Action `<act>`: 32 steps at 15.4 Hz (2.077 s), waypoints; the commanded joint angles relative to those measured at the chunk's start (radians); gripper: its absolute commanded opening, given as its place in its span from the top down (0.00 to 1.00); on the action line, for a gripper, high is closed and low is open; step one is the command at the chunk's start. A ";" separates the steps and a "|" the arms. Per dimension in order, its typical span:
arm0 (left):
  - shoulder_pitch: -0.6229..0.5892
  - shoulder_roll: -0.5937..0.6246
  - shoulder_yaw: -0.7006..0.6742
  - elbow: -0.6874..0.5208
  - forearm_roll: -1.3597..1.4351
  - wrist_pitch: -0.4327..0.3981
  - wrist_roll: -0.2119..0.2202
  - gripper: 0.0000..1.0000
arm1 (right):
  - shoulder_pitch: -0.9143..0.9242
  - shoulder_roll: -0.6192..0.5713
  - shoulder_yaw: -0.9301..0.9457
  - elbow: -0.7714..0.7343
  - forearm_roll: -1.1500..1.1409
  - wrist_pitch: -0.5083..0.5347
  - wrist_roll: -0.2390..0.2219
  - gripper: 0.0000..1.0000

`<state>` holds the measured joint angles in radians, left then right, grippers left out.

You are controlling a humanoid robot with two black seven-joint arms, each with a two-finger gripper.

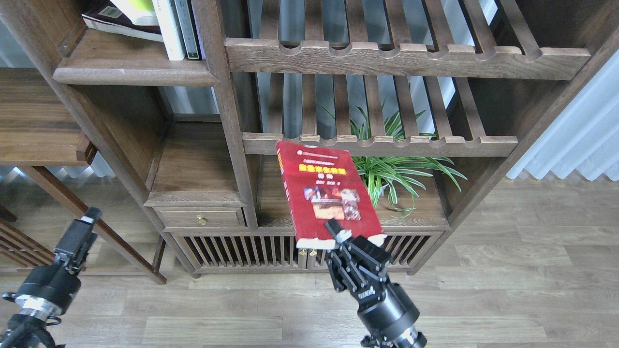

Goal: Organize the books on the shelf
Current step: 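Pull the red book off the shelf and lower it toward the left gripper, then grasp the red book's edge with the left gripper, release the right gripper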

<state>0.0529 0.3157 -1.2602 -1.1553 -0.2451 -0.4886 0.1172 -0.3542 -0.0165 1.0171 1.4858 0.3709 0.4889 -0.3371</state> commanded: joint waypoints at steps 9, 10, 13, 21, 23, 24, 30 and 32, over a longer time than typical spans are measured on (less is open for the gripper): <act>-0.007 -0.017 0.157 -0.098 -0.040 0.000 -0.001 0.00 | 0.054 0.017 -0.052 -0.154 -0.116 0.000 -0.049 0.95; -0.008 -0.021 0.169 -0.101 -0.040 0.000 -0.001 0.00 | 0.054 0.017 -0.052 -0.166 -0.125 0.000 -0.054 0.95; -0.013 -0.033 0.211 -0.103 -0.040 0.000 -0.001 0.00 | 0.052 0.017 -0.072 -0.185 -0.135 0.000 -0.066 0.95; -0.021 -0.060 0.370 -0.103 -0.039 0.000 -0.002 0.00 | 0.052 0.017 -0.095 -0.187 -0.139 0.000 -0.074 0.95; -0.022 -0.078 0.399 -0.103 -0.037 0.000 -0.002 0.00 | 0.052 0.017 -0.112 -0.187 -0.142 0.000 -0.074 0.95; -0.022 -0.089 0.406 -0.099 -0.036 0.000 -0.001 0.01 | 0.052 0.017 -0.118 -0.187 -0.144 0.000 -0.074 0.95; -0.022 -0.161 0.426 -0.086 -0.031 0.000 0.009 0.16 | 0.052 0.017 -0.127 -0.188 -0.181 0.000 -0.074 0.95; -0.022 -0.168 0.449 -0.078 -0.031 0.000 0.013 0.29 | 0.052 0.017 -0.130 -0.187 -0.184 0.000 -0.074 0.95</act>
<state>0.0307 0.1636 -0.8408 -1.2425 -0.2767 -0.4885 0.1226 -0.3023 -0.0001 0.8908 1.2977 0.1963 0.4888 -0.4114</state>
